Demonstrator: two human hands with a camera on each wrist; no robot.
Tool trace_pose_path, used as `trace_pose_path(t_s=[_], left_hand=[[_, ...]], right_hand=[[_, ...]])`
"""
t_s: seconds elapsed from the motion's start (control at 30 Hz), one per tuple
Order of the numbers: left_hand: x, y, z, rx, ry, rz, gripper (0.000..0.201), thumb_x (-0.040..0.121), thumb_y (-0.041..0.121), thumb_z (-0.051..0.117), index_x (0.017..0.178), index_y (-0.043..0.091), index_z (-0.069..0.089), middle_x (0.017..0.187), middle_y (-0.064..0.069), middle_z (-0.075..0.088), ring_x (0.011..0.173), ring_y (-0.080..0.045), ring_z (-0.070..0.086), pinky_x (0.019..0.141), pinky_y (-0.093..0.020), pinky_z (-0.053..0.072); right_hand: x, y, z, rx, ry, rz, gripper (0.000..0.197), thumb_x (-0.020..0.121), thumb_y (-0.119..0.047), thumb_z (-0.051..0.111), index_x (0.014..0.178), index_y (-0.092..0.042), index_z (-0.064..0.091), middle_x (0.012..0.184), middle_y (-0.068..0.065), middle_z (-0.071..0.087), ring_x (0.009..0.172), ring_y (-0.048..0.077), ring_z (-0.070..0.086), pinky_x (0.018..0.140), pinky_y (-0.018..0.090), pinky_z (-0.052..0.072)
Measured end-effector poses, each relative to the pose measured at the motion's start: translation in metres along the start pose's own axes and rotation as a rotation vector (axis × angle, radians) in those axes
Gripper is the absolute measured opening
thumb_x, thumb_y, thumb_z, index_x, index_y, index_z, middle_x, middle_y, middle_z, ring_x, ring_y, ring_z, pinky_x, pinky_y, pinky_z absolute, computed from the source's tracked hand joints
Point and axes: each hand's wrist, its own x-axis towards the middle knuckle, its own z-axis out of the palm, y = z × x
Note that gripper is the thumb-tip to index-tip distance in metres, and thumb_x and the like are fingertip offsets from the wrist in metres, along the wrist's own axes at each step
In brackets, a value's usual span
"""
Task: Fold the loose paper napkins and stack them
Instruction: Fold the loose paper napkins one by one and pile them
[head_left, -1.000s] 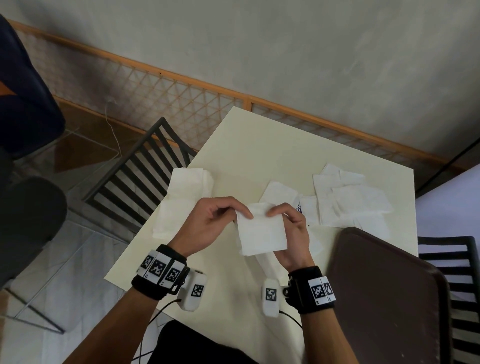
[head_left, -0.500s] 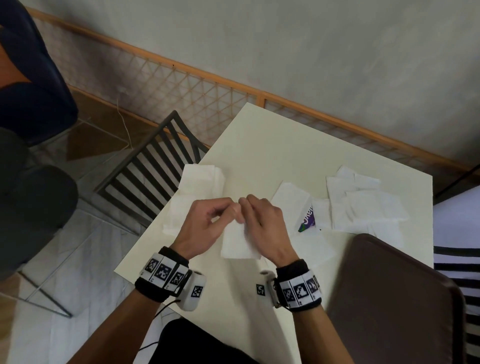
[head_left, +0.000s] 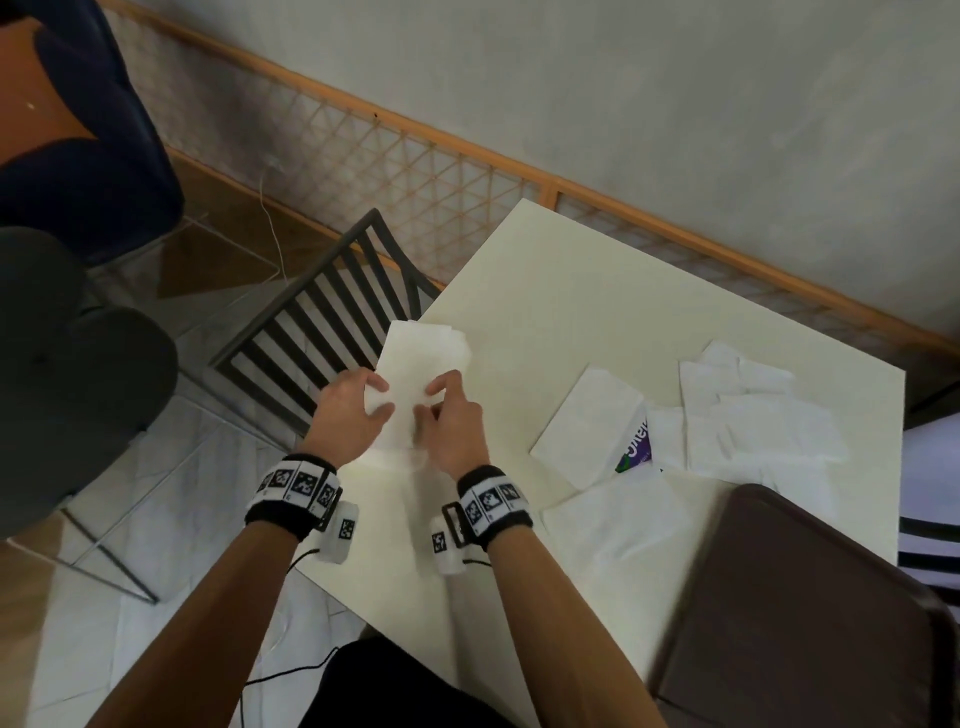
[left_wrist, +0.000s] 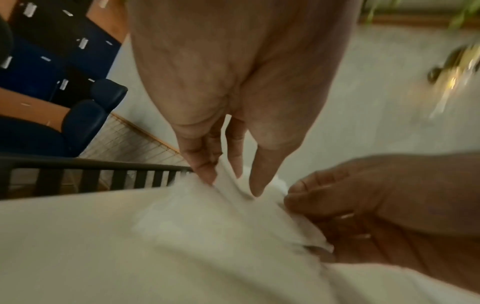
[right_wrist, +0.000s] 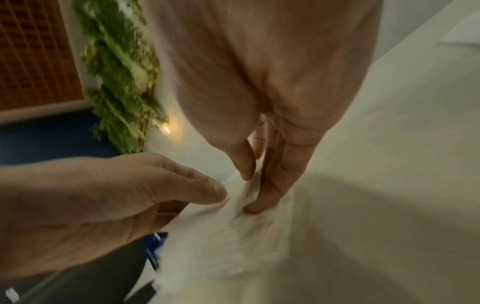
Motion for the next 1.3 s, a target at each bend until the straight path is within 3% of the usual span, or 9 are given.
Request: trace_pose_path(t_s=[0.2, 0.4, 0.53, 0.63, 0.77, 0.87, 0.97, 1.13, 1.3], left_hand=[[-0.01, -0.007, 0.028, 0.209, 0.013, -0.057, 0.049, 0.094, 0.033, 0.079, 0.136, 0.015, 0.063, 0.155, -0.015, 0.034, 0.145, -0.043, 0.032, 0.121, -0.053, 0.034], [-0.054, 0.024, 0.042, 0.079, 0.138, 0.107, 0.041, 0.091, 0.026, 0.082, 0.129, 0.024, 0.067, 0.157, -0.007, 0.038, 0.144, -0.038, 0.027, 0.114, -0.058, 0.034], [-0.082, 0.042, 0.062, -0.05, 0.04, 0.203, 0.03, 0.093, 0.022, 0.081, 0.121, 0.027, 0.07, 0.144, 0.003, 0.051, 0.135, -0.026, 0.036, 0.112, -0.049, 0.038], [-0.092, 0.053, 0.076, -0.092, -0.064, 0.281, 0.028, 0.094, 0.022, 0.078, 0.119, 0.03, 0.069, 0.131, 0.01, 0.056, 0.127, -0.019, 0.041, 0.111, -0.046, 0.043], [-0.099, 0.074, 0.085, -0.181, -0.219, 0.361, 0.026, 0.099, 0.031, 0.075, 0.123, 0.033, 0.066, 0.125, 0.015, 0.059, 0.124, -0.011, 0.045, 0.11, -0.039, 0.047], [-0.1, 0.092, 0.087, -0.243, -0.332, 0.374, 0.05, 0.093, 0.056, 0.076, 0.136, 0.038, 0.058, 0.135, 0.022, 0.054, 0.133, -0.007, 0.045, 0.113, -0.033, 0.046], [-0.098, 0.11, 0.083, -0.318, -0.46, 0.359, 0.085, 0.079, 0.064, 0.085, 0.151, 0.04, 0.045, 0.144, 0.023, 0.055, 0.137, -0.003, 0.047, 0.113, -0.024, 0.043], [-0.089, 0.13, 0.061, -0.573, -0.42, 0.325, 0.022, 0.094, 0.03, 0.085, 0.104, 0.013, 0.074, 0.097, -0.005, 0.08, 0.095, -0.032, 0.076, 0.09, -0.057, 0.06], [-0.095, 0.152, 0.032, -0.732, -0.28, 0.297, 0.019, 0.1, 0.02, 0.078, 0.111, 0.006, 0.074, 0.102, -0.006, 0.083, 0.099, -0.028, 0.079, 0.093, -0.056, 0.062]], right_hand=[[-0.012, 0.005, -0.021, -0.185, -0.033, 0.049, 0.015, 0.102, -0.018, 0.053, 0.116, -0.021, 0.046, 0.098, 0.015, 0.072, 0.083, 0.036, 0.071, 0.079, 0.05, 0.063], [-0.059, 0.058, -0.111, -0.426, 0.253, 0.097, 0.025, 0.099, -0.009, 0.056, 0.123, -0.016, 0.052, 0.104, 0.011, 0.071, 0.098, 0.037, 0.064, 0.078, 0.045, 0.051], [-0.095, 0.116, -0.162, -0.697, 0.448, 0.414, 0.045, 0.098, -0.018, 0.066, 0.137, -0.005, 0.048, 0.135, 0.022, 0.058, 0.123, 0.046, 0.057, 0.095, 0.052, 0.054], [-0.109, 0.141, -0.188, -0.675, 0.418, 0.636, 0.059, 0.098, -0.039, 0.074, 0.134, -0.001, 0.048, 0.139, 0.025, 0.056, 0.133, 0.05, 0.05, 0.104, 0.055, 0.049], [-0.109, 0.148, -0.199, -0.605, 0.2, 0.501, 0.013, 0.093, -0.023, 0.071, 0.093, -0.012, 0.064, 0.099, 0.016, 0.07, 0.115, 0.043, 0.066, 0.088, 0.042, 0.049], [-0.113, 0.127, -0.196, -0.501, 0.083, 0.325, 0.016, 0.094, -0.025, 0.079, 0.105, -0.017, 0.071, 0.108, 0.006, 0.07, 0.11, 0.027, 0.064, 0.088, 0.034, 0.044], [-0.124, 0.085, -0.199, -0.215, -0.066, 0.085, 0.019, 0.091, -0.012, 0.082, 0.096, -0.021, 0.066, 0.094, -0.006, 0.074, 0.087, 0.01, 0.066, 0.079, 0.03, 0.048], [-0.128, 0.032, -0.211, 0.155, 0.075, -0.082, 0.027, 0.095, -0.012, 0.084, 0.115, -0.022, 0.067, 0.105, -0.002, 0.078, 0.093, 0.017, 0.074, 0.078, 0.03, 0.057], [-0.126, 0.022, -0.194, 0.539, 0.184, -0.017, 0.033, 0.097, -0.014, 0.083, 0.128, -0.011, 0.072, 0.118, 0.012, 0.081, 0.115, 0.036, 0.076, 0.102, 0.053, 0.061]])
